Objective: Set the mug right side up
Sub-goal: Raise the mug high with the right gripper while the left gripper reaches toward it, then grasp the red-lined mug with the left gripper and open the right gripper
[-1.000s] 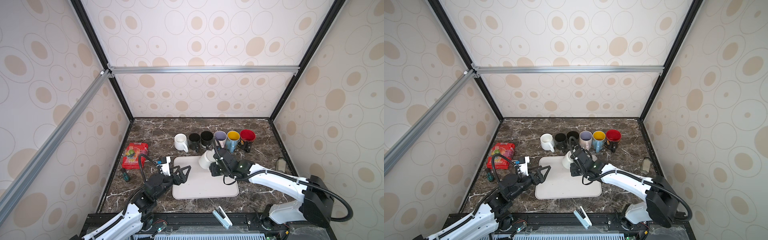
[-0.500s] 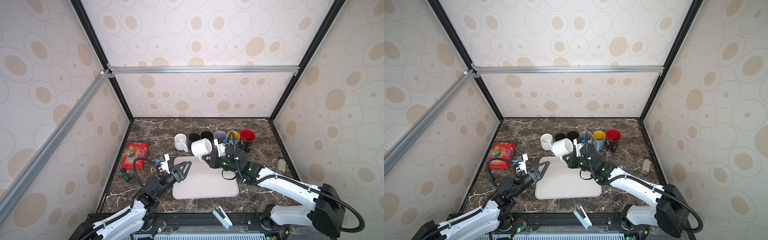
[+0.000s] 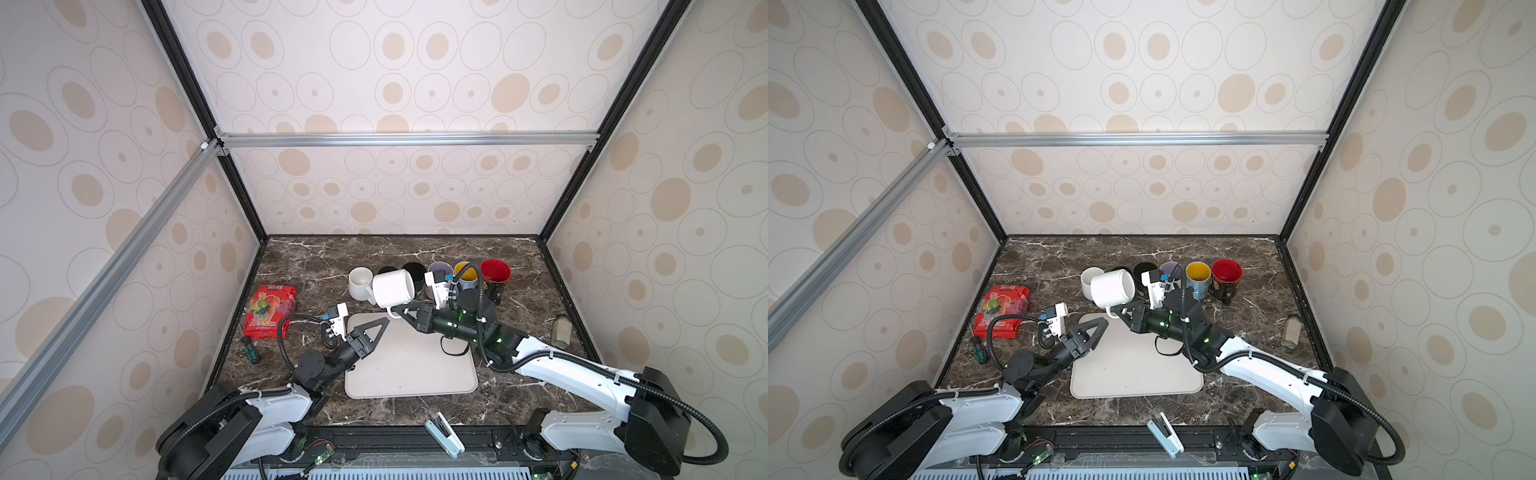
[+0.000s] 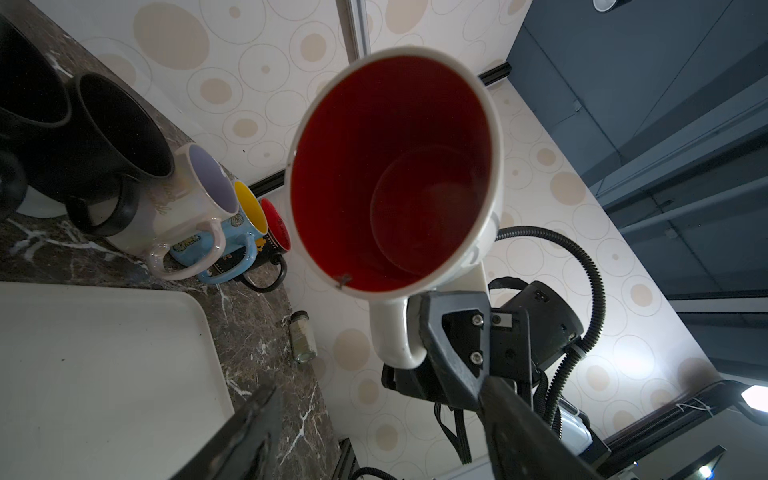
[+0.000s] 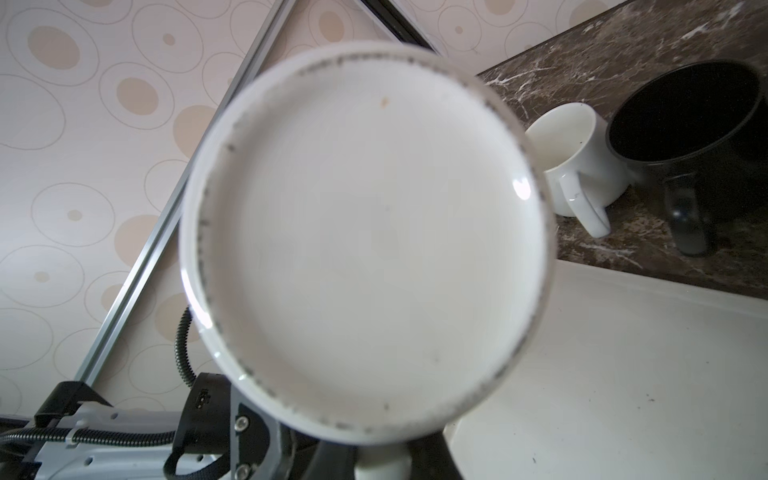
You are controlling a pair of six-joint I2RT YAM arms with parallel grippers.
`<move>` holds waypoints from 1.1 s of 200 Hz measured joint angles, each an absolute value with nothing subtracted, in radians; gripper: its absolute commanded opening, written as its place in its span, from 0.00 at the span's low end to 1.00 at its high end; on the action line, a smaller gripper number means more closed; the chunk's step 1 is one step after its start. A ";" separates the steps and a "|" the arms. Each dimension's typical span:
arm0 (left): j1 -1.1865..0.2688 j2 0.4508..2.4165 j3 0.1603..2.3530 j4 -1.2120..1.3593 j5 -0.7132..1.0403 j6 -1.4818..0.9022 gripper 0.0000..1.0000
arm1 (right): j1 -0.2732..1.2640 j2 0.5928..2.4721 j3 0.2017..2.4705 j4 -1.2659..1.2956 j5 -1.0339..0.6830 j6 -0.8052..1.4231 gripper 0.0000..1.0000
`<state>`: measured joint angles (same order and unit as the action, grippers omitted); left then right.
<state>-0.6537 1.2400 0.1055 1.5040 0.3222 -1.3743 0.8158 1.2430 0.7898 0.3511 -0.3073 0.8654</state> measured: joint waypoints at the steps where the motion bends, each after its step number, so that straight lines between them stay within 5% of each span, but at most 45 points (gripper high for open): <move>1: -0.653 1.247 0.106 1.509 0.325 -1.378 0.71 | 0.816 1.243 0.789 0.352 -0.308 0.866 0.00; 64: -0.646 1.365 0.127 1.574 0.361 -1.458 0.67 | 0.816 1.243 0.723 0.413 -0.365 0.901 0.00; 220: -0.612 1.120 0.154 1.423 0.381 -1.347 0.62 | 0.818 1.226 0.690 0.569 -0.430 0.961 0.00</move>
<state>-0.6125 1.1198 0.1535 1.4235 0.3805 -1.3472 0.8185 1.2259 0.6899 0.5694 -0.4297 0.9611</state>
